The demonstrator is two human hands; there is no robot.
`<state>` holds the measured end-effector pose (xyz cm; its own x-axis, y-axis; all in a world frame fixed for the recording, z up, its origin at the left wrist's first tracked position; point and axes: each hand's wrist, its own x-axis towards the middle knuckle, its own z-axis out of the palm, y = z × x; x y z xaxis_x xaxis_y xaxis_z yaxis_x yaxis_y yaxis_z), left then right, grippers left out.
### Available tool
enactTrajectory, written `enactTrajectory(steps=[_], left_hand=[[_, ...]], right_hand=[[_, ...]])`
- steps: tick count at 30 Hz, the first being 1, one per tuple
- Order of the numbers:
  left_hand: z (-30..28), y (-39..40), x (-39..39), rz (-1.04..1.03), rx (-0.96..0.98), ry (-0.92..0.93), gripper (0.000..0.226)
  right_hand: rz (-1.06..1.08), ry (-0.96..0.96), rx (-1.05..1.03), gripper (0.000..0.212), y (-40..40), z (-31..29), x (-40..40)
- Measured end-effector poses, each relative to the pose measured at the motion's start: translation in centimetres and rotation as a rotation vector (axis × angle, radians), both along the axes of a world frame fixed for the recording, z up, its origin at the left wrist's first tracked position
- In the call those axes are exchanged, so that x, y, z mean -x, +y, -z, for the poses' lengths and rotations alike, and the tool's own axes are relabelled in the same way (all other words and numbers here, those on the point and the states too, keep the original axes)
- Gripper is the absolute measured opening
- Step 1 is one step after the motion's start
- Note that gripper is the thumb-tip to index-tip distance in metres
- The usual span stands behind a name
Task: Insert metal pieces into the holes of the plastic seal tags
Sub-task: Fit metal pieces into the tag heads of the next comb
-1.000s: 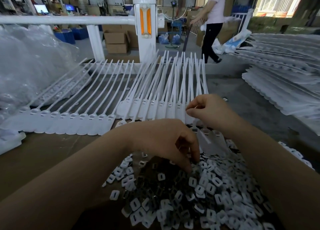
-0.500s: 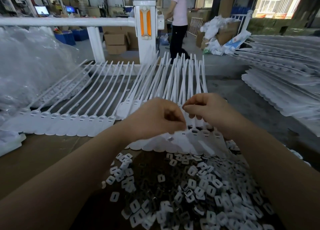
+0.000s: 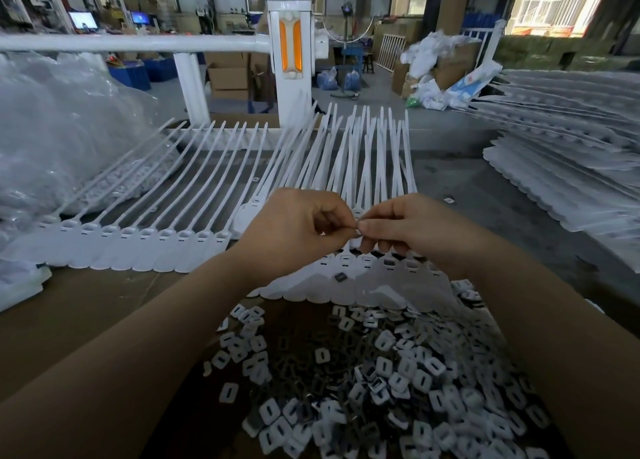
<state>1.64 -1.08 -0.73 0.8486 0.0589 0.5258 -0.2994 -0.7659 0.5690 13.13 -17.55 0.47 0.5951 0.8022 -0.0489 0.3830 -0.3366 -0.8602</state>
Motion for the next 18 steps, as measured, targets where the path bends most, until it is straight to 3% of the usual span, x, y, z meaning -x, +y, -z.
enactTrajectory(steps=[8, 13, 18], left_hand=[[0.2, 0.1, -0.2, 0.027, 0.041, 0.019, 0.011], [0.6, 0.3, -0.7, 0.004, 0.014, 0.208, 0.023], [1.1, 0.5, -0.7, 0.022, -0.097, 0.452, 0.021]], right_hand=[[0.019, 0.075, -0.005, 0.005, -0.3, -0.2, -0.1], [0.114, 0.056, 0.079, 0.007, -0.5, -0.7, -0.2], [0.276, -0.011, 0.246, 0.025, -0.9, -1.2, -0.4]])
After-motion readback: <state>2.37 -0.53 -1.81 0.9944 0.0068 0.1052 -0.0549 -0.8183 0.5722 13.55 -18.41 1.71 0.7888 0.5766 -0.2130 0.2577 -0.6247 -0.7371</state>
